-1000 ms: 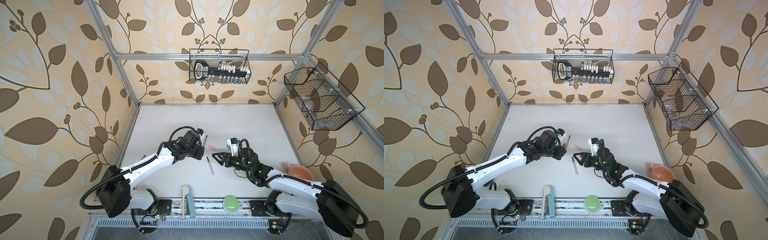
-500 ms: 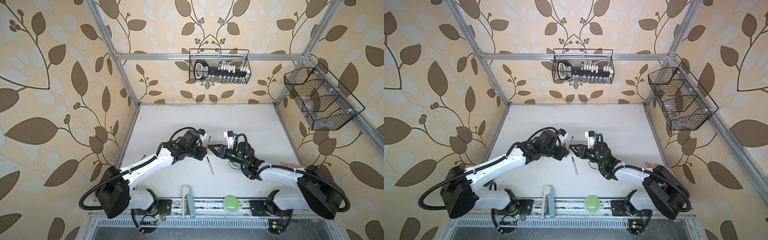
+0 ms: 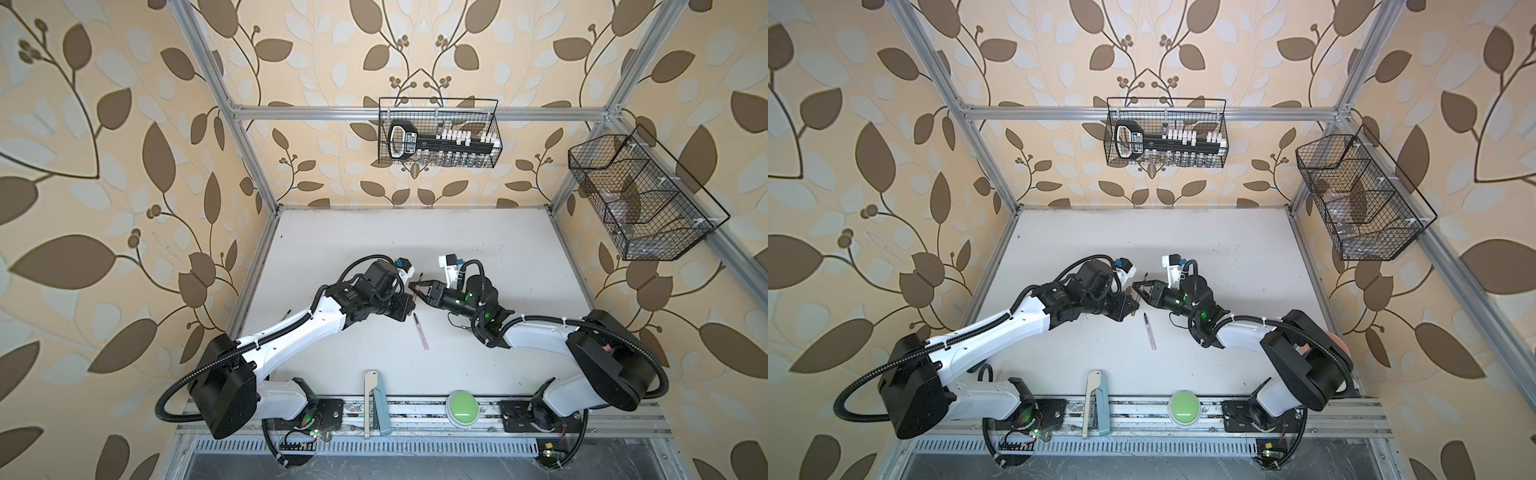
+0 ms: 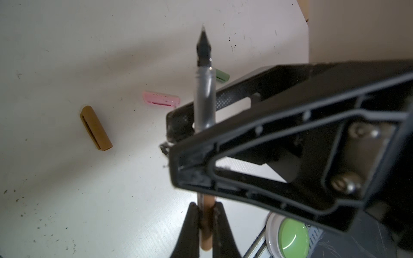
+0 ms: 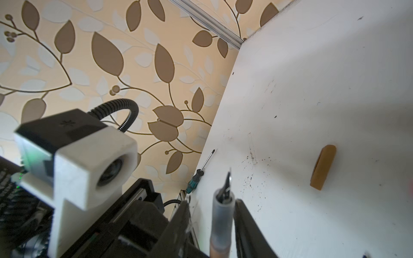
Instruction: Insert the pens into the pen caps
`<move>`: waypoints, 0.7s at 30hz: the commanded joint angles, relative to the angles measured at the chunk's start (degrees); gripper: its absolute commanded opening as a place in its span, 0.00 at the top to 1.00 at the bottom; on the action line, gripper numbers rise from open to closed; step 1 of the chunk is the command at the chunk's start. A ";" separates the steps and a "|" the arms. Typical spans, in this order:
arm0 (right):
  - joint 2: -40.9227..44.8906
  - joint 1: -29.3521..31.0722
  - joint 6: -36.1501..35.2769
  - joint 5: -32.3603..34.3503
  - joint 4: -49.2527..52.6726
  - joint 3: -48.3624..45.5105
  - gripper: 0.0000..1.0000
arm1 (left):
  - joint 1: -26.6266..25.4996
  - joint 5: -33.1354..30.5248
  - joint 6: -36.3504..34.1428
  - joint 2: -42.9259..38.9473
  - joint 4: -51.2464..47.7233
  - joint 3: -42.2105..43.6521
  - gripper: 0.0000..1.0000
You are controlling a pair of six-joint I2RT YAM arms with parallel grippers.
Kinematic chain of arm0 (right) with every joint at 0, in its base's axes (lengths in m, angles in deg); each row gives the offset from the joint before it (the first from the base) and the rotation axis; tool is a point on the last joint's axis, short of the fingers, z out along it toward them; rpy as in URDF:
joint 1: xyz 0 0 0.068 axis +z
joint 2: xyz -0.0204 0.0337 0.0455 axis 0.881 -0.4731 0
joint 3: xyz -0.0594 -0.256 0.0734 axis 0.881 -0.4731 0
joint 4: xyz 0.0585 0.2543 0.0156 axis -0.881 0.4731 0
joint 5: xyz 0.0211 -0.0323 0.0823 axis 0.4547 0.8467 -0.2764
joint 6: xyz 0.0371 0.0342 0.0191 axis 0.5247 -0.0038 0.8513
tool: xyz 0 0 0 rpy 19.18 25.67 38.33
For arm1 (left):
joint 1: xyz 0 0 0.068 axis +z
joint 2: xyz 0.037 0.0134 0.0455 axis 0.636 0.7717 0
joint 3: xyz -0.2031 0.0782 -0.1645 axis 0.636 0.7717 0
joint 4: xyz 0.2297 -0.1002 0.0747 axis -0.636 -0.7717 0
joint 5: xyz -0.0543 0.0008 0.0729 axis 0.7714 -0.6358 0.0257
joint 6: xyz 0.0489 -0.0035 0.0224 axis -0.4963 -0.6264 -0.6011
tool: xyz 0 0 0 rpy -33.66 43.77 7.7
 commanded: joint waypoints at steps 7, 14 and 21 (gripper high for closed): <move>-1.30 0.17 1.25 -1.35 -1.93 0.81 0.88 | -0.43 0.00 -0.64 -1.27 -0.37 -0.23 0.98; -0.67 -0.59 2.83 -2.17 -3.72 0.19 1.00 | -0.43 0.91 0.62 -3.11 1.81 1.20 0.73; 3.87 -2.02 5.65 -2.70 -7.03 -2.42 1.00 | -0.25 3.91 2.43 -8.32 9.07 5.96 0.52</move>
